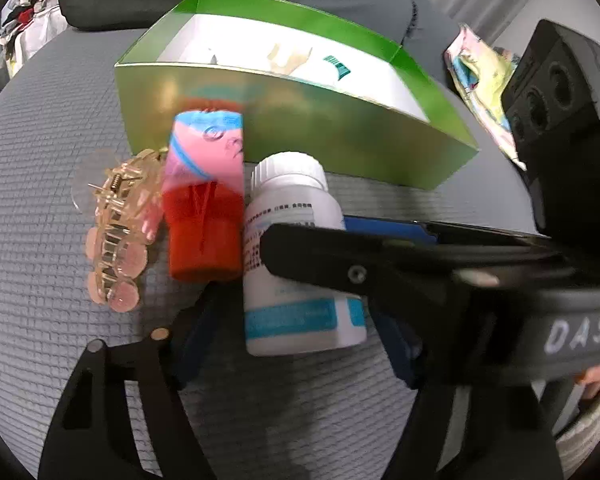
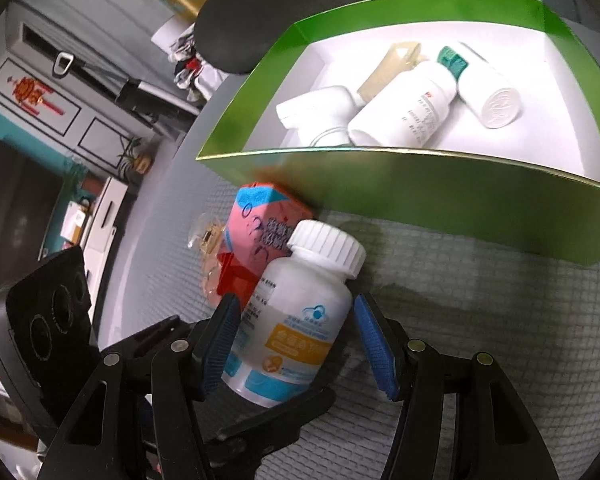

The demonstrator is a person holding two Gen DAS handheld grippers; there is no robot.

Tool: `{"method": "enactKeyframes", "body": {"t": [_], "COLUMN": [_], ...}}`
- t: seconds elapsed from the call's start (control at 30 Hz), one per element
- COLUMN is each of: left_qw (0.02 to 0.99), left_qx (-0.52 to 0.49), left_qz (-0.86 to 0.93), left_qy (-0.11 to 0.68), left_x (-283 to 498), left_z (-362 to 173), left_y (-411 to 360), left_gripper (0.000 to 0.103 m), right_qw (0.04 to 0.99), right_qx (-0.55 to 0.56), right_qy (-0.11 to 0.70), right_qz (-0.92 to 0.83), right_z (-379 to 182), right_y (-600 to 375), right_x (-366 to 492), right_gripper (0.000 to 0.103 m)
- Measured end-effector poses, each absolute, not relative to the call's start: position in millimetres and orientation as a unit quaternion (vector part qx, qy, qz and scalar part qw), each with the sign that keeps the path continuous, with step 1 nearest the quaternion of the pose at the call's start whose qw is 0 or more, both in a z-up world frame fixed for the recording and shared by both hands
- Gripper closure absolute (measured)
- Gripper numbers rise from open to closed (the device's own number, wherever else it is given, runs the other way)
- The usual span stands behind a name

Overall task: Organize rigid objects
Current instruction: 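Close the right gripper around the blue-labelled white bottle, then lift the blue-labelled bottle with the right gripper over the green box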

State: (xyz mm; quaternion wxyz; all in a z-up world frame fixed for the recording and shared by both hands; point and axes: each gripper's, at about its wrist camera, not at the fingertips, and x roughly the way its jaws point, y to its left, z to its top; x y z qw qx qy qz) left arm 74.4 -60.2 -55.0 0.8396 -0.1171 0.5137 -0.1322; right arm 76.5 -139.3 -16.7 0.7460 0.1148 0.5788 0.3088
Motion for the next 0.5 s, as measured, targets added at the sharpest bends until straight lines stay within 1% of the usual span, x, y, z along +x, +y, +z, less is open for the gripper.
{"method": "enactKeyframes", "body": {"t": [0.13,0.23,0.27,0.37,0.5], "left_qw": [0.841,0.842,0.843,0.844,0.844], "left_qx": [-0.104,-0.099,-0.099,-0.097,-0.092], "left_qz": [-0.125,-0.122,-0.122,-0.119,-0.121], "left_qy": [0.516,0.515,0.515,0.514,0.514], "left_x": [81,86,86,90,90], "left_z": [-57,-58,-58,-59,-59], "left_y": [-62,-65,-65,-70,-73], "left_gripper": [0.038,0.044,0.048,0.047,0.047], "right_qw": [0.736,0.728,0.719,0.712,0.724], "right_qx": [0.121,0.128,0.14,0.164,0.156], "right_qy": [0.587,0.592,0.597,0.599,0.585], "right_qz": [0.315,0.322,0.327,0.328,0.331], "right_z": [-20,-24,-28,-35,-32], "right_y": [-138,-138,-138,-139,-137], "right_x": [81,84,86,88,81], "right_gripper": [0.042,0.042,0.042,0.042,0.042]}}
